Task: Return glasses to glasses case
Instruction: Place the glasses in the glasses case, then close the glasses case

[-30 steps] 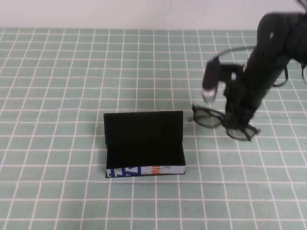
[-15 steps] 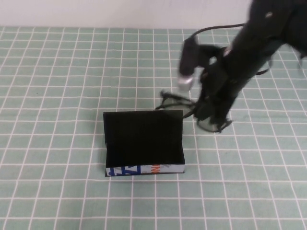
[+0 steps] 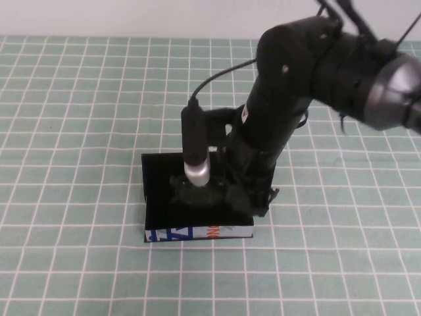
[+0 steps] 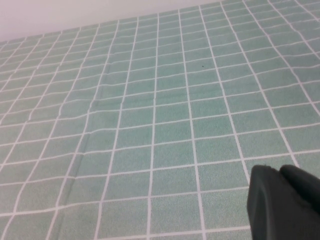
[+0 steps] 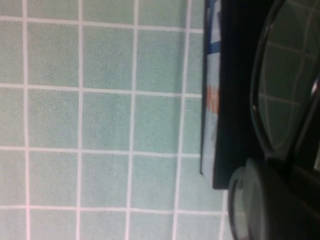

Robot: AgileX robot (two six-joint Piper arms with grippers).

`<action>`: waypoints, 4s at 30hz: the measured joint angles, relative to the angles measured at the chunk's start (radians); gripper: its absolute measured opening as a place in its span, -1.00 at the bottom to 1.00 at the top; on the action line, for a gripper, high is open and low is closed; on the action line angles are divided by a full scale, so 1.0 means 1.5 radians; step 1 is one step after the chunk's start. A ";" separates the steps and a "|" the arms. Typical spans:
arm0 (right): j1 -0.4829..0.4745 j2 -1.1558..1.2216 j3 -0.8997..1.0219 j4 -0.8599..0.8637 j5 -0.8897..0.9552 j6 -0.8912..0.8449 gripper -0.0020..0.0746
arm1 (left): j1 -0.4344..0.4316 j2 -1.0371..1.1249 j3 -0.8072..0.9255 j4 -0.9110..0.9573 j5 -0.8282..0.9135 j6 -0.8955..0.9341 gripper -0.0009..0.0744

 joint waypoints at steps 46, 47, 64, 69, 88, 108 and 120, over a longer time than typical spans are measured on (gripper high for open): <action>0.044 0.146 -0.114 -0.035 0.000 -0.002 -0.91 | 0.000 0.000 0.000 -0.009 -0.004 0.000 -0.98; 0.044 0.146 -0.114 -0.034 0.000 -0.001 -0.88 | 0.000 0.000 0.000 -0.009 -0.004 0.000 -0.98; 0.044 0.144 -0.114 -0.032 0.000 0.034 -0.56 | 0.000 0.000 0.000 -0.009 -0.008 -0.005 -0.98; 0.044 0.108 -0.114 -0.032 0.000 0.063 -0.86 | 0.000 0.000 0.001 -0.054 -0.081 -0.089 -0.98; -0.122 -0.167 -0.114 0.207 0.002 0.106 -0.98 | 0.000 0.044 -0.274 0.572 -0.403 -0.805 -0.98; -0.166 -0.234 -0.114 0.211 -0.022 0.153 -0.98 | 0.014 0.247 -0.537 0.964 -0.397 -0.782 -0.98; -0.166 -0.234 -0.114 0.214 -0.022 0.153 -0.98 | 0.014 0.266 -0.523 0.452 0.487 -0.433 -0.98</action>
